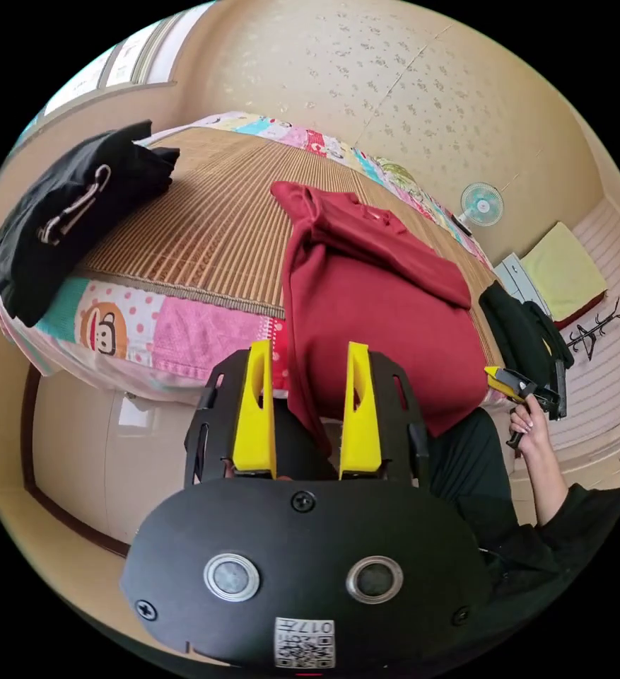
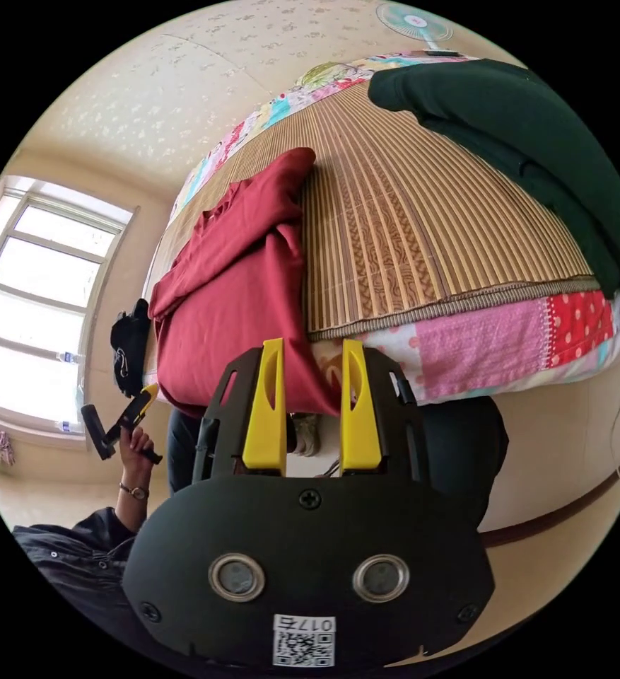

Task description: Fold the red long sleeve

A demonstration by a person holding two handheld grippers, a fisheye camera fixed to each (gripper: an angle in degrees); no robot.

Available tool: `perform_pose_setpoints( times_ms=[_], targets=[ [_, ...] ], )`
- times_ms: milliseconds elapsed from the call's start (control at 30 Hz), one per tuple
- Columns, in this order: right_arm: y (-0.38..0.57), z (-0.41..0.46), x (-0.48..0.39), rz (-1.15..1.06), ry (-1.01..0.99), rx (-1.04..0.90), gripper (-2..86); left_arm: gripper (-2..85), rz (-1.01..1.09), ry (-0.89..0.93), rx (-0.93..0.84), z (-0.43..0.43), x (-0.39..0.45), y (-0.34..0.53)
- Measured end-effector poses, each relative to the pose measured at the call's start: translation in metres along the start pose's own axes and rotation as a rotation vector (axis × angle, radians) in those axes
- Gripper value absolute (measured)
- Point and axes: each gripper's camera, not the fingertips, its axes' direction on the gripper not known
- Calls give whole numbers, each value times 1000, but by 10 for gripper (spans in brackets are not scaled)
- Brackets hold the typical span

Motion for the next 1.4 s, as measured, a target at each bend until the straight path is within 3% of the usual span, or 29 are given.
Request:
perform_pose_setpoints(
  times_ms=[100, 200, 367, 500, 700, 867, 1167, 1267, 1400],
  targets=[
    [2, 3, -12, 5, 51, 10, 82, 84, -15, -36, -42, 13, 4, 0],
    [2, 4, -23, -34, 9, -23, 44, 36, -30, 41, -51, 5, -3, -7],
    [-12, -32, -53, -51, -59, 39, 26, 19, 22, 244, 115, -55, 5, -21],
    [-41, -67, -89, -144, -107, 152, 23, 19, 127, 232, 257, -102, 25, -66],
    [-124, -68, -106, -123, -62, 237, 25, 40, 80, 147, 226, -77, 3, -159],
    [-92, -77, -87, -157, -73, 289, 44, 66, 9, 123, 333, -85, -26, -119],
    [-26, -28, 2, -149, -124, 55, 116, 131, 92, 70, 50, -29, -32, -39],
    [-15, -16, 17, -100, -119, 48, 106, 93, 61, 25, 3, -12, -33, -33],
    [-14, -19, 33, -36, -230, 69, 63, 2, -30, 210, 16, -16, -60, -26]
  ],
)
